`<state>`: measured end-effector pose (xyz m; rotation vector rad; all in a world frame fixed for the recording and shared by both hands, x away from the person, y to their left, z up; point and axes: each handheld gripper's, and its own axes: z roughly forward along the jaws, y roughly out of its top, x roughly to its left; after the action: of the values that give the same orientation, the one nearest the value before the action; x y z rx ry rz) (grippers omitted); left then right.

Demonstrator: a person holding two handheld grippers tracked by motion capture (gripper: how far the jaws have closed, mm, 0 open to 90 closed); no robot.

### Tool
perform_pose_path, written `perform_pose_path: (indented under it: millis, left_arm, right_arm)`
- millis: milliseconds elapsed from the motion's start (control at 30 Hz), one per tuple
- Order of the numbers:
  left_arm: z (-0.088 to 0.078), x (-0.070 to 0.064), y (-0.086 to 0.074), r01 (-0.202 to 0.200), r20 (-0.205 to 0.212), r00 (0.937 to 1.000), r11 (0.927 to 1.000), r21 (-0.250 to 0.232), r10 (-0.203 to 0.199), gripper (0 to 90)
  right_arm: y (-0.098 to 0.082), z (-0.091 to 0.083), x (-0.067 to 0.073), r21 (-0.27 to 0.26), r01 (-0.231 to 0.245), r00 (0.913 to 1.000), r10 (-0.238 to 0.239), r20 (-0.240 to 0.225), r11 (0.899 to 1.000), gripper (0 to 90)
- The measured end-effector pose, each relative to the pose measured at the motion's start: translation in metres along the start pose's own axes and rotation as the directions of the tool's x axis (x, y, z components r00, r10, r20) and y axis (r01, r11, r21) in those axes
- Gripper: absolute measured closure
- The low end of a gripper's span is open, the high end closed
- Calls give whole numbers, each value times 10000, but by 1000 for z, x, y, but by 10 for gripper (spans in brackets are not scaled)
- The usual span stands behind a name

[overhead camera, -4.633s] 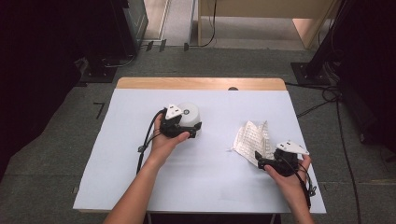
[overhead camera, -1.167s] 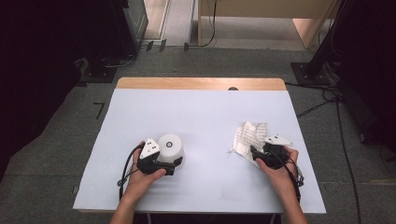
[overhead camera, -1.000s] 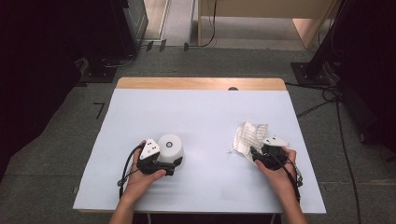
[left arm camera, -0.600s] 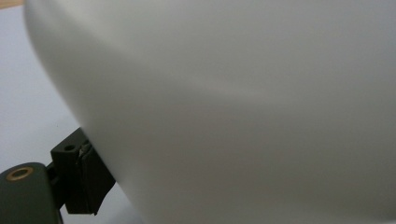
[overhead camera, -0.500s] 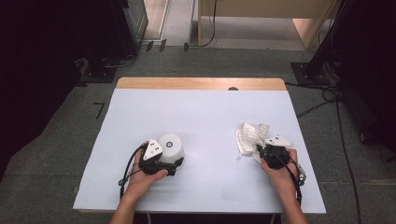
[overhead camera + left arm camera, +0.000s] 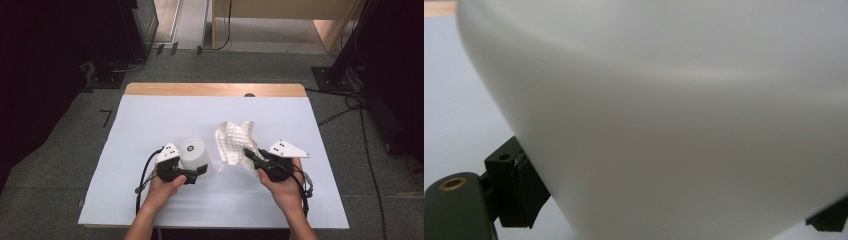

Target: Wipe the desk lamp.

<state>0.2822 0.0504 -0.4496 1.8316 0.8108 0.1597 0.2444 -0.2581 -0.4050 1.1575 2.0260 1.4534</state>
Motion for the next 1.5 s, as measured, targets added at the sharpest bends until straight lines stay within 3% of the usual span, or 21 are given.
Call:
perform_pose_path:
  millis: [33, 133, 233, 433, 500, 600, 667, 733, 767, 800, 933, 967, 1000, 1033, 1167, 1200, 1267, 1333, 1433, 1467, 1500]
  left_arm:
    - [1, -2, 2, 19, -26, 10000, 10000, -23, -19, 82]
    - [3, -5, 0, 54, 173, 9998, 10000, -37, -54, 82]
    - [7, -9, -3, -50, 462, 9989, 9997, 248, 39, 82]
    - [11, -14, -8, 195, 660, 9976, 9995, 258, -211, 82]
    - [12, -14, -8, 136, 711, 9973, 9995, 293, -157, 82]
    - [9, -18, -6, -163, 673, 9976, 9994, 313, 142, 82]
    - [8, -18, -5, -232, 607, 9979, 9992, 313, 213, 82]
    - [4, -15, -6, -265, 353, 9991, 9992, 301, 254, 82]
    - [2, -12, -6, -282, 264, 9993, 9991, 308, 274, 82]
    - [-4, -5, -6, -221, 18, 9998, 9995, 242, 220, 82]
    - [-14, 8, -7, 107, -289, 9995, 9999, 66, -105, 82]
    - [-14, 8, -7, 107, -289, 9995, 9999, 66, -105, 82]
    - [-15, 10, -7, 168, -352, 9992, 9998, 42, -167, 82]
    - [-16, 12, -7, 194, -427, 9989, 9998, 20, -193, 82]
    - [-21, 15, -7, 247, -577, 9980, 9997, -66, -250, 82]
    - [-21, 15, -7, 247, -577, 9980, 9997, -66, -250, 82]
    - [-21, 16, -7, 258, -630, 9977, 9996, -77, -262, 82]
    - [-21, 16, -7, 266, -646, 9975, 9996, -38, -268, 82]
    - [-20, 14, -7, 175, -689, 9975, 9998, 36, -172, 82]
    - [-20, 14, -7, 175, -689, 9975, 9998, 36, -172, 82]
    - [-19, 13, -7, 204, -664, 9976, 9998, 24, -202, 82]
  right_arm:
    - [7, 8, 9, 31, -483, 9966, 484, -659, 9988, 770]
    - [9, 15, 19, 74, -495, 9947, 500, -900, 9987, 768]
    - [1, 22, 30, 108, 75, 9978, -68, -662, 9999, 768]
    - [-9, 28, 33, -89, 159, 9967, -165, -791, 9998, 766]
    - [-12, 33, 34, 126, 290, 9967, -280, -768, 9995, 763]
    - [-22, 42, 37, 757, 913, 9954, -888, -358, 9929, 760]
    - [-25, 45, 36, 1010, 942, 9955, -927, -198, 9904, 760]
    - [-29, 46, 29, 1515, 976, 9948, -1009, 140, 9836, 760]
    - [-31, 44, 20, 1962, 1209, 9872, -1385, 785, 9731, 760]
    - [-33, 42, 14, 2153, 1155, 9854, -1390, 978, 9697, 759]
    - [-42, 42, -12, 3060, 788, 9837, -1238, 1304, 9488, 725]
    - [-42, 42, -12, 3060, 788, 9837, -1238, 1304, 9488, 725]
    - [-46, 43, -17, 3252, 711, 9845, -1189, 1293, 9430, 685]
    - [-51, 45, -23, 3459, 523, 9829, -1095, 1478, 9368, 531]
    - [-42, 38, -26, 3023, -296, 9833, -266, 1803, 9527, 323]
    - [-42, 38, -26, 3023, -296, 9833, -266, 1803, 9527, 323]
    - [-31, 33, -17, 2783, -429, 9791, -150, 2028, 9595, 194]
    - [-28, 33, -11, 2706, -386, 9763, -214, 2151, 9619, 165]
    - [-23, 37, 14, 2497, -128, 9588, -589, 2778, 9682, 138]
    - [-23, 37, 14, 2497, -128, 9588, -589, 2778, 9682, 138]
    - [-25, 40, 27, 2337, 251, 9464, -984, 3075, 9720, 186]
